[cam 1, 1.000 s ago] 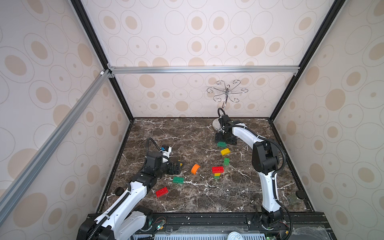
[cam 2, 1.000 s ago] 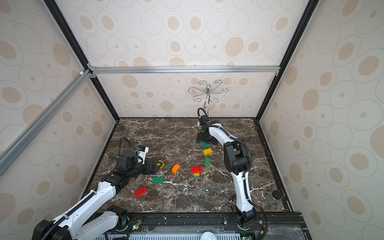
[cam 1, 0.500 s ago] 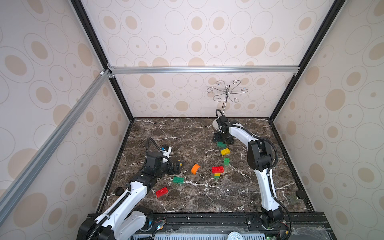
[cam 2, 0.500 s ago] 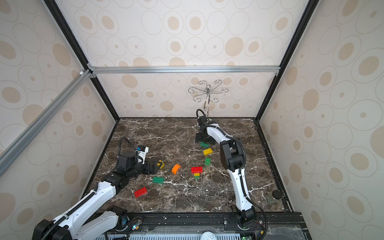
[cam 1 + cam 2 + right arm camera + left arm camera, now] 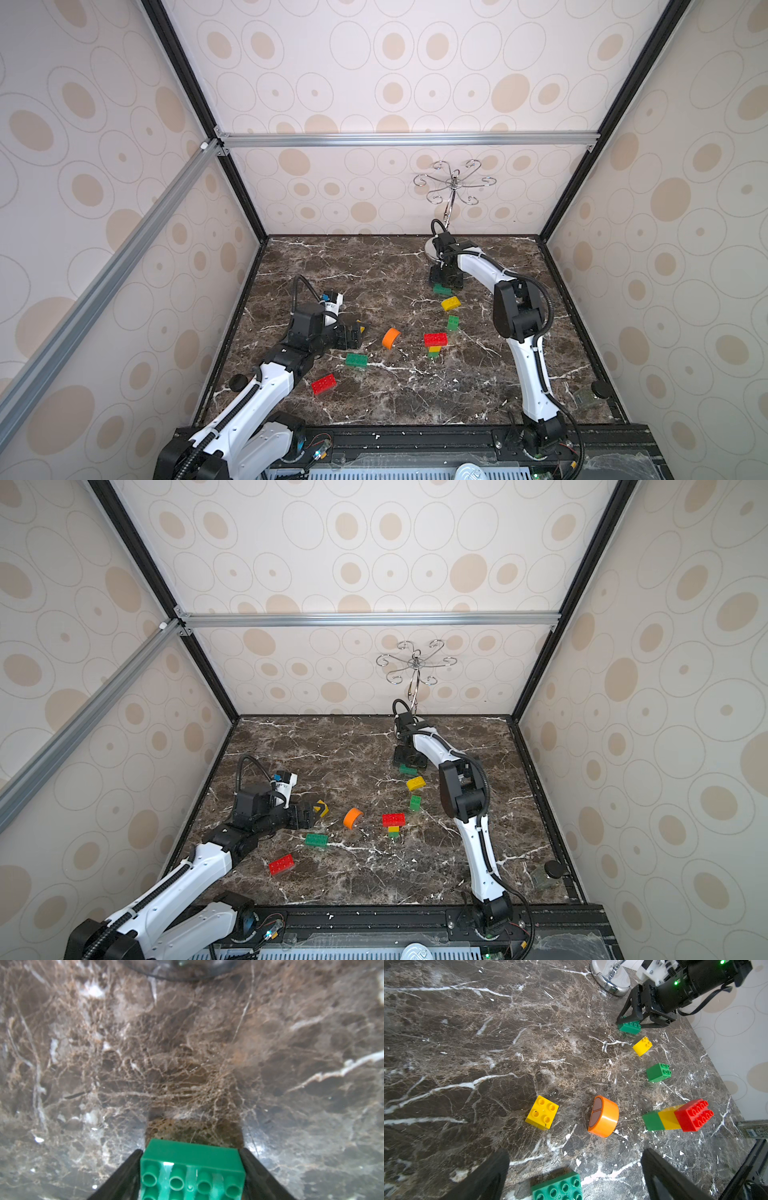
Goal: Assemble an ice cream with lego
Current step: Pick up the lego brick from the center of the board.
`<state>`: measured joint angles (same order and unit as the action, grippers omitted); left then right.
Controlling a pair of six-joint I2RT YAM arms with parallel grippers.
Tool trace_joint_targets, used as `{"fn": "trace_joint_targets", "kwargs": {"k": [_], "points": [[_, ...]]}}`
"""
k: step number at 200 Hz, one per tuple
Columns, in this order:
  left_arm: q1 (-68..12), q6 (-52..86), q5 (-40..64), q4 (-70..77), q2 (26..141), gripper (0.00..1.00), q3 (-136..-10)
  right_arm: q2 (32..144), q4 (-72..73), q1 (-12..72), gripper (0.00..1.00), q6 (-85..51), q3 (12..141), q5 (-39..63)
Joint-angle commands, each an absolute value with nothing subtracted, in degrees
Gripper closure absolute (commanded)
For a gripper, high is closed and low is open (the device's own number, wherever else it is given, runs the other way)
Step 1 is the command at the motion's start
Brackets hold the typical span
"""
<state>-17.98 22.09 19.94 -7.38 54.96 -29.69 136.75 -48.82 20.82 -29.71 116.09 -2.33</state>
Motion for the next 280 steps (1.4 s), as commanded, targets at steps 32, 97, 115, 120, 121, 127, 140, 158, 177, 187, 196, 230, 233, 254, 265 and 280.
{"fn": "trace_joint_targets", "kwargs": {"k": [32,97,115,120,121,127,140,158,177,187,196,230,233,254,265,280], "points": [[-17.6,22.2,19.3,-7.4,54.6,0.0,-30.1,137.0,-51.1,20.7,0.42,-29.8,117.1,-2.3],[-17.6,22.3,19.4,-7.3,54.1,0.0,-30.0,125.6,-51.8,21.3,0.47,-28.0,111.2,-1.8],[-17.6,22.4,19.7,-7.0,54.1,0.0,-30.0,121.1,-53.0,21.9,0.48,-27.5,108.0,-1.5],[-17.6,22.5,19.9,-7.0,54.1,0.0,-30.0,119.6,-53.1,22.1,0.48,-27.5,106.8,-1.2],[-17.6,22.5,19.8,-6.9,54.1,0.0,-30.0,119.4,-53.1,22.2,0.48,-27.5,106.6,-1.2],[-17.6,22.5,20.0,-6.8,54.1,0.0,-30.0,117.6,-53.1,22.6,0.48,-27.4,104.9,-1.1],[-17.6,22.7,20.5,-6.5,54.1,0.0,-29.8,114.1,-53.5,23.6,0.49,-27.3,101.8,-0.6],[-17.6,23.2,21.7,-5.8,54.0,0.0,-29.5,109.9,-55.3,25.5,0.49,-27.4,98.4,-0.1],[-17.6,24.0,22.9,-5.0,54.1,0.0,-29.1,105.1,-56.6,27.8,0.49,-28.3,94.5,0.3],[-17.6,24.7,23.6,-4.3,54.1,0.0,-28.8,102.7,-57.5,29.2,0.49,-29.0,93.0,0.6],[-17.6,25.4,24.2,-3.5,53.9,0.0,-28.4,101.0,-58.2,30.5,0.49,-29.5,91.7,0.7],[-17.7,26.5,25.2,-2.4,53.4,0.0,-27.8,95.7,-61.2,34.8,0.5,-32.2,87.6,1.4],[-17.7,26.5,25.2,-2.5,53.3,0.0,-27.8,95.5,-61.6,35.3,0.5,-32.4,87.4,1.3],[-17.7,26.3,25.0,-2.6,53.3,0.0,-27.9,93.8,-63.4,37.4,0.5,-34.0,85.4,1.0],[-17.7,26.2,25.1,-2.5,53.6,0.0,-28.0,93.3,-63.5,38.2,0.5,-34.9,84.3,1.2],[-17.7,26.0,25.2,-2.5,54.0,0.0,-28.2,93.2,-63.8,39.2,0.5,-35.6,83.4,1.2]]}}
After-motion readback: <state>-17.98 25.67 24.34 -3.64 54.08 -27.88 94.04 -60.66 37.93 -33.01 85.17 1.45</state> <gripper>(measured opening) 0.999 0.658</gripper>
